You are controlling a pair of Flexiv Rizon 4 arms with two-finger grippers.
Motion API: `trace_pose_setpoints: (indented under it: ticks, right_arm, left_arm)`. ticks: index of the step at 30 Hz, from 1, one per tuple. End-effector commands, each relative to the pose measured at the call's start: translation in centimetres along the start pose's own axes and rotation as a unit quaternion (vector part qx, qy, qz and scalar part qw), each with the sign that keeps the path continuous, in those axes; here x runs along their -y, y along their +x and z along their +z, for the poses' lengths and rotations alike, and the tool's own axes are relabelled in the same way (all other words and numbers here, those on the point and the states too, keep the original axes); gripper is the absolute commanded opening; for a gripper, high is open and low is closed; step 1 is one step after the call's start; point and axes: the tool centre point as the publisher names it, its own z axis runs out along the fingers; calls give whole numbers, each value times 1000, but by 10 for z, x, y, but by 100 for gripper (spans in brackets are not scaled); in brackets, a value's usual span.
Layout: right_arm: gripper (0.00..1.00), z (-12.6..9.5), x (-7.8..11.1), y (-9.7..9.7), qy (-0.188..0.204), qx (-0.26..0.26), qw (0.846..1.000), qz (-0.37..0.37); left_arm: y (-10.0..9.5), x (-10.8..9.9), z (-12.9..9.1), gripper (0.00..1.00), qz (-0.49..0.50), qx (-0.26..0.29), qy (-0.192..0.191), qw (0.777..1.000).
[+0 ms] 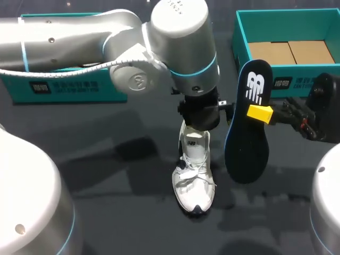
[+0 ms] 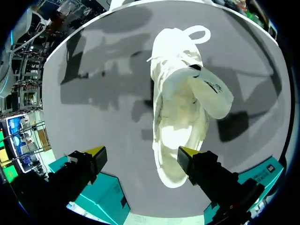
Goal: Take the shoe out of the shoebox, open the shoe tongue, remove and reinsert the insole, then place the shoe into the shoebox
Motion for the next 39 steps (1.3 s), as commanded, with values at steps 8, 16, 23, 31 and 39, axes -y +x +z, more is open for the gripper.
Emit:
trace_pose_setpoints:
  ticks: [8, 16, 23, 31, 39]
  right_arm:
    - [0, 0, 1, 2, 0, 2, 1000, 0]
    - [0, 0, 1, 2, 0, 2, 1000, 0]
    - [0, 0, 1, 2, 0, 2, 1000, 0]
    - [0, 0, 1, 2, 0, 2, 1000, 0]
    - [0, 0, 1, 2, 0, 2, 1000, 0]
  left_arm:
    - [18, 4, -25, 100, 1, 32, -3, 999]
    - [9, -12, -37, 100, -2, 135, -20, 991]
    - [5, -21, -59, 100, -7, 253, -16, 967]
    - [4, -18, -60, 100, 11, 303, -23, 953]
    - [-8, -21, -71, 100, -4, 407, -38, 913]
